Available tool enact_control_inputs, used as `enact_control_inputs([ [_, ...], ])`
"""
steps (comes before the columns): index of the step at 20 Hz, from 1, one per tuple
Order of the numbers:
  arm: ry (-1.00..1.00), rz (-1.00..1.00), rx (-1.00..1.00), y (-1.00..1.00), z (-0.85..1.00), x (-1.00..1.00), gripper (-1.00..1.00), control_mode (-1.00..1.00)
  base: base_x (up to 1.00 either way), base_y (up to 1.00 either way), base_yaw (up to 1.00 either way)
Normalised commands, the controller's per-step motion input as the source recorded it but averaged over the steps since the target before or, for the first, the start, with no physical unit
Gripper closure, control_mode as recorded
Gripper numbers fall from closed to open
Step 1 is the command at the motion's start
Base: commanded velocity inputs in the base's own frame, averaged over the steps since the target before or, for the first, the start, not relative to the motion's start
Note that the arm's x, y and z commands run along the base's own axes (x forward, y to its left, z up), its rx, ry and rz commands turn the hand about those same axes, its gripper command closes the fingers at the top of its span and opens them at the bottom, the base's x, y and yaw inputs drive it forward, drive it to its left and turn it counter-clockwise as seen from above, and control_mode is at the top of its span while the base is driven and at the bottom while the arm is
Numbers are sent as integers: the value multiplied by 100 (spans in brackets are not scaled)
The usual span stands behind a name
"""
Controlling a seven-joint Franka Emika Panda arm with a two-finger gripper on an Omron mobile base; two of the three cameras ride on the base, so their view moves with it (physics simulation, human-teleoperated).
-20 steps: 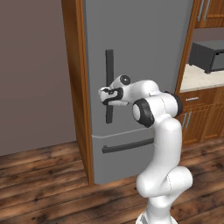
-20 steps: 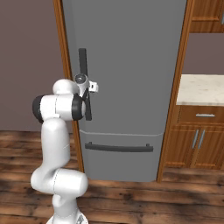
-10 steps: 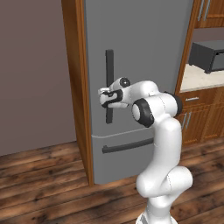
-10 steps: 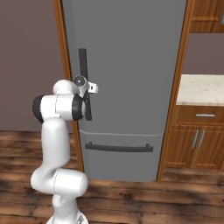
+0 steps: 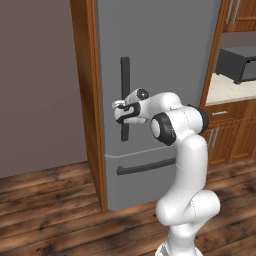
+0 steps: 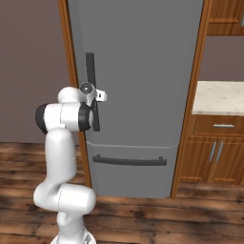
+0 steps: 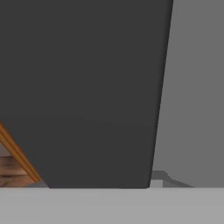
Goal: Take the lemon wedge from the fridge and place it on the plate with fish on the dining counter.
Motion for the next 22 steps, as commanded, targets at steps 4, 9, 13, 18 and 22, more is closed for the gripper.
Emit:
enact_control_inputs([
  [4,0,-2,0,-8,0,-33,100,-100,0,0,0],
  [9,0,-7,0,-40,0,-77,100,-100,0,0,0],
  [13,0,-13,0,-58,0,-97,100,-100,0,0,0],
  [18,-3,-17,1,-72,0,-100,100,-100,0,0,0],
  [22,-9,-20,3,-83,1,-100,100,-100,0,0,0],
])
